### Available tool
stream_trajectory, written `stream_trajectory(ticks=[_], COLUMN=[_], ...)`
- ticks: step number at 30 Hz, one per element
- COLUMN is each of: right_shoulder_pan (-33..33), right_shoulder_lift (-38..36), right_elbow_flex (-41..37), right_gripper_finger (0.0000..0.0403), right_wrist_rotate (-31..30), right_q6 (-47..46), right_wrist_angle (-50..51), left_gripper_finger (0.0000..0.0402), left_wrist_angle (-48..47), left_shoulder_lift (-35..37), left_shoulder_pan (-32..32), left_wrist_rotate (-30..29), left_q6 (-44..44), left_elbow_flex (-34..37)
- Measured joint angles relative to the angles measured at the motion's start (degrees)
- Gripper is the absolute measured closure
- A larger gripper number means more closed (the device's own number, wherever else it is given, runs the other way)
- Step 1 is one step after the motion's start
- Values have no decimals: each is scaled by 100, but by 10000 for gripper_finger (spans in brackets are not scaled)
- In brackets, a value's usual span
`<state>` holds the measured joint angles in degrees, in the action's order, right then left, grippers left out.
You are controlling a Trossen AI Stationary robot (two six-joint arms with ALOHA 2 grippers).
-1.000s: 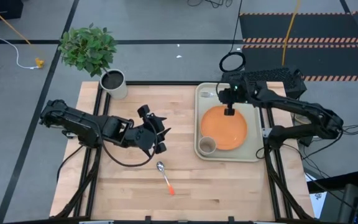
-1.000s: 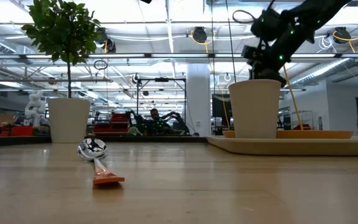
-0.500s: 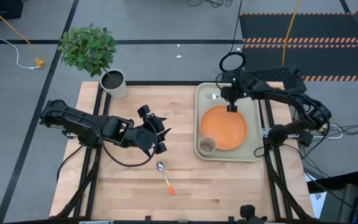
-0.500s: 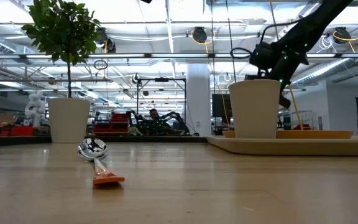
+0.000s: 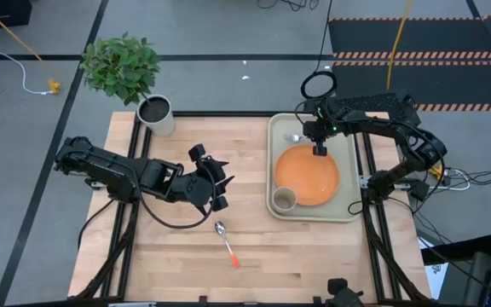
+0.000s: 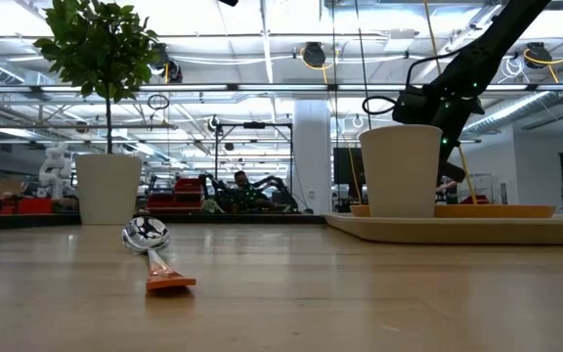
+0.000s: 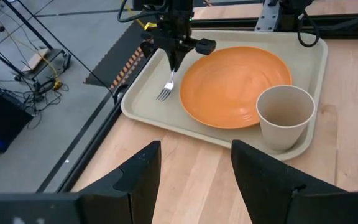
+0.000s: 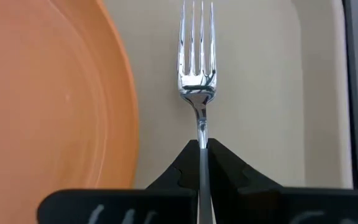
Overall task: Pick and place plate/cup/fork/spoon on tray
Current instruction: Put the orange fork on the gray tray to the top of the orange plate
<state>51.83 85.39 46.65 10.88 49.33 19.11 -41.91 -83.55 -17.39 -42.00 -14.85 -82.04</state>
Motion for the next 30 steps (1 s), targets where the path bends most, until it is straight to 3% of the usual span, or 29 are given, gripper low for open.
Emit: stream_trajectory(ticks=[10, 30], right_shoulder_pan=[-4, -9], right_shoulder_lift=[1, 127], right_elbow_flex=[0, 0], right_gripper_finger=[399, 398], right_wrist_rotate=[253, 108], right_q6=[236, -118], right_wrist_angle=[234, 202], left_gripper_finger=[204, 204], left_wrist_angle=[-2, -2], left_shoulder_lift=[0, 0], left_shoulder_pan=[0, -4], left_wrist_rotate=[7, 150], left_q6=[7, -88], left_elbow_flex=[0, 0])
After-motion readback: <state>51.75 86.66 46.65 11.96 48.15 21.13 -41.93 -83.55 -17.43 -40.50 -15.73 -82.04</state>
